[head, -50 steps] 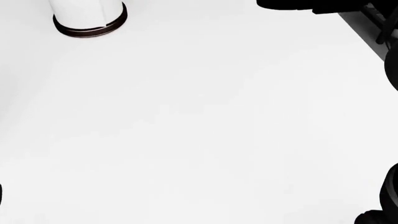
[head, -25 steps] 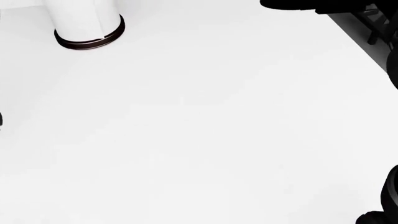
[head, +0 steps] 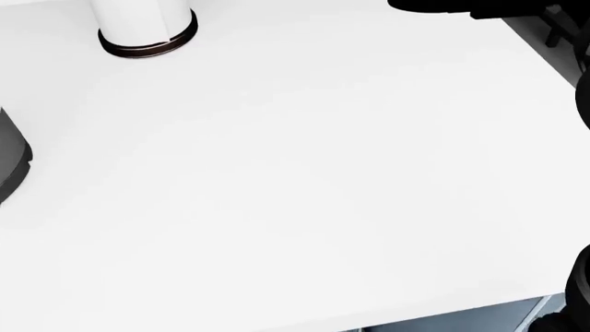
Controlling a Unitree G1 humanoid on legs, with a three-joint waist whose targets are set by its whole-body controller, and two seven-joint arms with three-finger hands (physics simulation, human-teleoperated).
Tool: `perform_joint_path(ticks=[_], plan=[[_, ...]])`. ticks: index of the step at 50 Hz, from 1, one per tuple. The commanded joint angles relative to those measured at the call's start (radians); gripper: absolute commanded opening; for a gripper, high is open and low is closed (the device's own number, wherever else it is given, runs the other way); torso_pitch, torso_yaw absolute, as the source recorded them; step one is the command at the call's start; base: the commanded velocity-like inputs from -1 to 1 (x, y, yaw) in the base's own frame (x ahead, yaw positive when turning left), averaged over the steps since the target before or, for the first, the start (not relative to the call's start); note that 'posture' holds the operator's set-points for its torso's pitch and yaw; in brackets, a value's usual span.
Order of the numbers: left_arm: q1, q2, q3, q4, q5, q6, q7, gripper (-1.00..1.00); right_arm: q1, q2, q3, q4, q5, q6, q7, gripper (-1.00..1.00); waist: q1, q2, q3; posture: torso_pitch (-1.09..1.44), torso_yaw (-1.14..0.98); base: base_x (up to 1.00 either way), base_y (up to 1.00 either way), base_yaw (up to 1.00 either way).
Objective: Close the lid of the electric kettle.
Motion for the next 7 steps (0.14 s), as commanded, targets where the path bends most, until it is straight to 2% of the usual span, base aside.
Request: perform_joint_path(ticks=[1,6,7], plan=[[-0.068,0.081,-0.012,-0.019,-0.056,0.037,0.019,1.0,-0.036,-0.006,-0.002,-0.018,-0.001,-0.025,-0.002,1.0,-0.004,0.002,-0.021,0.0,0.0,0.0,0.0,0.0],[-0.066,0.086,-0.014,-0.018,-0.058,0.031,0.018,1.0,-0.036,-0.006,-0.002,-0.018,0.0,-0.025,-0.002,1.0,-0.001,-0.005,-0.017,0.0,0.0,0.0,0.0,0.0],[-0.106,0.127,-0.027,-0.02,-0.083,0.046,0.007,1.0,-0.036,-0.007,-0.003,-0.018,0.0,-0.025,-0.002,1.0,0.0,-0.005,-0.018,0.0,0.0,0.0,0.0,0.0]])
